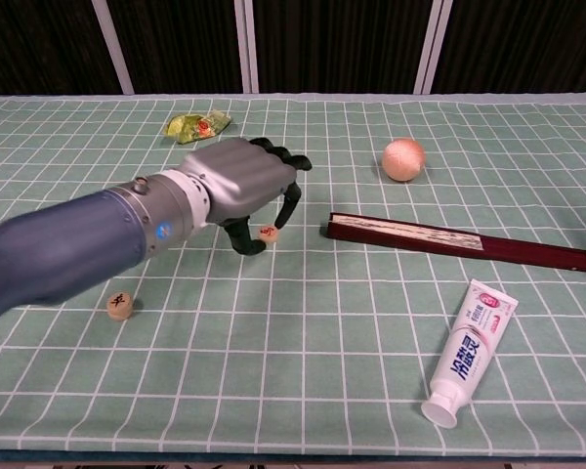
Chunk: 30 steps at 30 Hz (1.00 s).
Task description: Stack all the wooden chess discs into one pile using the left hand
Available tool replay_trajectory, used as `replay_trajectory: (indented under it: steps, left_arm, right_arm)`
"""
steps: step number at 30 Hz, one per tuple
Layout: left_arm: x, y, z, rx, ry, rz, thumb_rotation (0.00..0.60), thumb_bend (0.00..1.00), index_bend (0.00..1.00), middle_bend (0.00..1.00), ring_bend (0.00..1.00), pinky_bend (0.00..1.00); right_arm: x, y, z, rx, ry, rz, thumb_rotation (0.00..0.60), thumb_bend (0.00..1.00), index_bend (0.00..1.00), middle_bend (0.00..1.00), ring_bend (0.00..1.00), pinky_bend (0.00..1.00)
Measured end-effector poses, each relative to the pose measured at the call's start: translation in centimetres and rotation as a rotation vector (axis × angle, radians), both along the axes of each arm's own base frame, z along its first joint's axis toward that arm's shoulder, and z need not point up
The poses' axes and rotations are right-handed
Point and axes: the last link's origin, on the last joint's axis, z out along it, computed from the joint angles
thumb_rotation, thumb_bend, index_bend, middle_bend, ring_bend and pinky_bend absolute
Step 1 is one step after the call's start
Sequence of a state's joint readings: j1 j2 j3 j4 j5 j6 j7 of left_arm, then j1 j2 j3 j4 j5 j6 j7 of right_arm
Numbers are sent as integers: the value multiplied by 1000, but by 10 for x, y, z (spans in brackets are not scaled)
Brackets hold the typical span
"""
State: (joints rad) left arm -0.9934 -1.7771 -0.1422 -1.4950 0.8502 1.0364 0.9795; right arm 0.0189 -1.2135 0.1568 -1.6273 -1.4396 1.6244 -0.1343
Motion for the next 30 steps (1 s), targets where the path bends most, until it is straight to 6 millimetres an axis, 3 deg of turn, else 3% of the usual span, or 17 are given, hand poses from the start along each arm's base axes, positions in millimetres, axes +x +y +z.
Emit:
replay_trajectory:
  steps: [7,13,22,30]
  left_arm:
    - [-22,-9,43,5,-7,11,600,311,502,6,0,0]
    - [-41,-27,64,-25,-33,-5,600,311,504,7,0,0]
    - [-79,-58,83,-68,-40,-17,600,310,505,7,0,0]
    - [-103,-62,87,-63,-15,15,600,311,505,8,0,0]
  right_arm:
    - [0,0,0,-2,1,1,600,233,92,13,0,0]
    - [0,1,1,-6,0,0,600,232,92,13,0,0]
    - [1,1,1,-5,3,4,600,232,92,13,0,0]
    - [0,1,1,-6,2,1,600,232,92,13,0,0]
